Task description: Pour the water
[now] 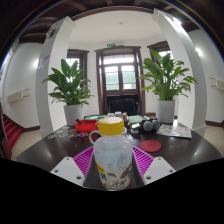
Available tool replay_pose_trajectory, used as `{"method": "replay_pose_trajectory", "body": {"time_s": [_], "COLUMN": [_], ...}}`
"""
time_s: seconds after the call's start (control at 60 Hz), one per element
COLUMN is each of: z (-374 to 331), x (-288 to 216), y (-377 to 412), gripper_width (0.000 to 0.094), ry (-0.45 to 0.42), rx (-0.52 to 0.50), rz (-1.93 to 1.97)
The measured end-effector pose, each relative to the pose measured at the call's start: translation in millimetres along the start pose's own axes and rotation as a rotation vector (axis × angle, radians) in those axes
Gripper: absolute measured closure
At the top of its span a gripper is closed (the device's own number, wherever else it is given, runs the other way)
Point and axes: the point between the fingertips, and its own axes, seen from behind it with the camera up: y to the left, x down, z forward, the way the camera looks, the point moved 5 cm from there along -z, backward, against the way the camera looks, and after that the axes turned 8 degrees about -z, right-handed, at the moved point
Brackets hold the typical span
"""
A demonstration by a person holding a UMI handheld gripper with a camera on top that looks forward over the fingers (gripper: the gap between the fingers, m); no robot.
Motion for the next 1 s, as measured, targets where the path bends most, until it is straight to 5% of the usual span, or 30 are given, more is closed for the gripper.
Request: {"method": "replay_pose_trajectory", "body": {"time_s": [0.25, 0.583, 1.0], "z": [-3, -1, 95], "x": [0, -10, -51], "y": [2, -13, -118], "gripper_width": [0.0504, 0.051, 0.0511], "ry": [-0.029, 0.018, 0.16], "rx": [0.048, 0.034, 0.153], "rz": [-0.048, -0.115, -1.207]}}
